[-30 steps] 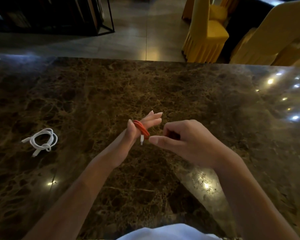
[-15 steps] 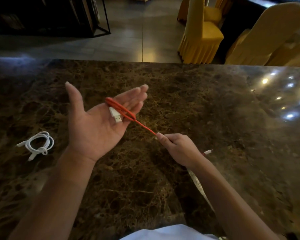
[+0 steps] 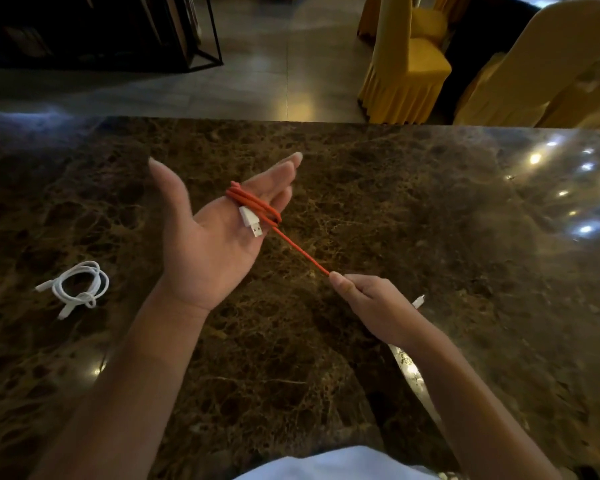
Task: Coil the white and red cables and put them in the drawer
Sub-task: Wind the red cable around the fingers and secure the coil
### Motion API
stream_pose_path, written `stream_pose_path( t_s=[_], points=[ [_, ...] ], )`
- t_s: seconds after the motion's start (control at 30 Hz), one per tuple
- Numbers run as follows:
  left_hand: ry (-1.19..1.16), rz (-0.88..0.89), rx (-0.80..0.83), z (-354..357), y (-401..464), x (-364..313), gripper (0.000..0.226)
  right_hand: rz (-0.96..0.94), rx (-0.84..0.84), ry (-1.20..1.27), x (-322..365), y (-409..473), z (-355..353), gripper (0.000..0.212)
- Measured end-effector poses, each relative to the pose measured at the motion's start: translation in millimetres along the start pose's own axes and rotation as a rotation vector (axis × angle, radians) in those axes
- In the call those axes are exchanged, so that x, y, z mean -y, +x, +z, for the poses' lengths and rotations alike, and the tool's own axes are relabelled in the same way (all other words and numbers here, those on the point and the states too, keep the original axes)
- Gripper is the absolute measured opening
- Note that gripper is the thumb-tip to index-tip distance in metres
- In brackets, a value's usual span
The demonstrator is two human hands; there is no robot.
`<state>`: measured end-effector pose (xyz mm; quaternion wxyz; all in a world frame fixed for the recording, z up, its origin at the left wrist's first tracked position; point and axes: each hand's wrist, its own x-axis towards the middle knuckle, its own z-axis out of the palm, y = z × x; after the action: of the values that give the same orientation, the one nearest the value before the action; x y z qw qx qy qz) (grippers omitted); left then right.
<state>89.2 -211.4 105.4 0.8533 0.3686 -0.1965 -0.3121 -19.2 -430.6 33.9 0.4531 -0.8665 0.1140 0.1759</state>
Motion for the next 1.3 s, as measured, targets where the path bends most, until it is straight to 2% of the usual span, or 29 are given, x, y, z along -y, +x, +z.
stream_pose_path(
  t_s=[0.1, 0.2, 0.3, 0.47, 0.6, 0.7, 0.8, 0.87, 0.97, 1.03, 1.1, 1.17, 1.3],
  points=[
    [0.404, -0.010, -0.108, -21, -2, 14, 0.123, -0.046, 0.020, -0.177, 15, -26, -18, 0.039],
    [0.512, -0.140, -0.122, -37, -9, 30, 0.126, -0.256, -0.018, -0.196, 48, -54, -41, 0.028],
    [0.613, -0.239, -0.086, -32, -9, 49, 0.125, -0.430, 0.023, -0.183, 80, -68, -50, 0.020],
    [0.642, -0.277, -0.056, -10, -10, 70, 0.106, -0.612, 0.024, -0.116, 107, -68, -53, 0.029],
    [0.738, -0.315, -0.065, -1, -15, 90, 0.102, -0.609, -0.044, 0.057, 102, -53, -63, 0.034],
    [0.804, -0.355, 0.057, 15, -22, 90, 0.085, -0.599, -0.048, 0.176, 101, -41, -67, 0.031],
    [0.791, -0.344, 0.207, 28, -28, 87, 0.098, -0.599, -0.060, 0.222, 102, -27, -66, 0.035],
    [0.751, -0.336, 0.246, 34, -28, 86, 0.104, -0.564, -0.085, 0.294, 98, -14, -65, 0.037],
    [0.746, -0.305, 0.224, 36, -29, 87, 0.087, -0.438, -0.133, 0.480, 88, 2, -64, 0.046],
    [0.744, -0.304, 0.230, 34, -30, 89, 0.086, -0.405, -0.139, 0.519, 84, 5, -66, 0.048],
    [0.726, -0.352, 0.199, 27, -29, 95, 0.093, -0.463, -0.147, 0.443, 86, 0, -64, 0.041],
    [0.701, -0.433, 0.095, 11, -22, 104, 0.096, -0.595, -0.176, 0.272, 90, -10, -59, 0.035],
    [0.619, -0.432, -0.094, -21, -12, 116, 0.076, -0.763, -0.151, -0.075, 98, -27, -41, 0.029]
  ],
)
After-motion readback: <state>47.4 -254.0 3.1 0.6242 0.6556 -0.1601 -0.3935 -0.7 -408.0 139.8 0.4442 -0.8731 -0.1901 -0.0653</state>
